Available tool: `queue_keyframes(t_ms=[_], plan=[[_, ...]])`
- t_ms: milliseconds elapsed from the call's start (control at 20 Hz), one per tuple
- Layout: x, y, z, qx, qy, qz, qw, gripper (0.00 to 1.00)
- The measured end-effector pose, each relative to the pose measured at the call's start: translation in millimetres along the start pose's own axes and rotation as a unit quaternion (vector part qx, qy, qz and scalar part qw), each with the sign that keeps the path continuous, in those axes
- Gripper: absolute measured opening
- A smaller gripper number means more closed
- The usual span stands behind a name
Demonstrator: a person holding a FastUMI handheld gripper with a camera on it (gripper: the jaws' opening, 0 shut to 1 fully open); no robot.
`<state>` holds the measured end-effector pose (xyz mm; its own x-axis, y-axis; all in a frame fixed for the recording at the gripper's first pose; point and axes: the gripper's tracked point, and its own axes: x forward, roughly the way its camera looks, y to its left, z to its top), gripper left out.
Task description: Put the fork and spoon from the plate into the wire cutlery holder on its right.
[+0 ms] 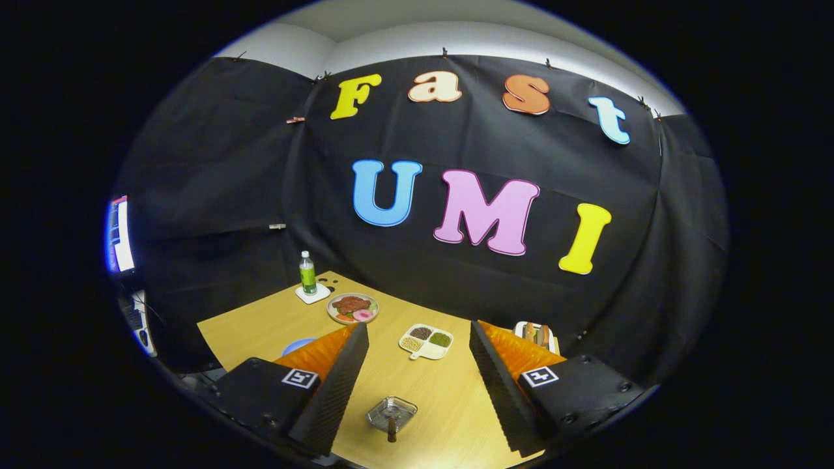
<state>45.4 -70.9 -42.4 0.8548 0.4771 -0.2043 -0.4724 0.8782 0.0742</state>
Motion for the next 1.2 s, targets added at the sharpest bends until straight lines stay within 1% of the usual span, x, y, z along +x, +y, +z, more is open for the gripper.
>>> queue_keyframes(t_ms=[150, 300, 700, 950, 1200], plan=[[-7, 6, 8, 0.0, -0.037, -0.001, 0.999, 0.98], [-10, 11, 6, 0.012, -0.051, -0.002, 0.999, 0.98], [-15, -1, -5, 0.022, -0.049, -0.016, 0.998, 0.98], [-15, -2, -3, 0.013, -0.048, -0.016, 0.999, 0.98], [-14, -5, -4, 0.02, -0.05, -0.015, 0.998, 0.98]])
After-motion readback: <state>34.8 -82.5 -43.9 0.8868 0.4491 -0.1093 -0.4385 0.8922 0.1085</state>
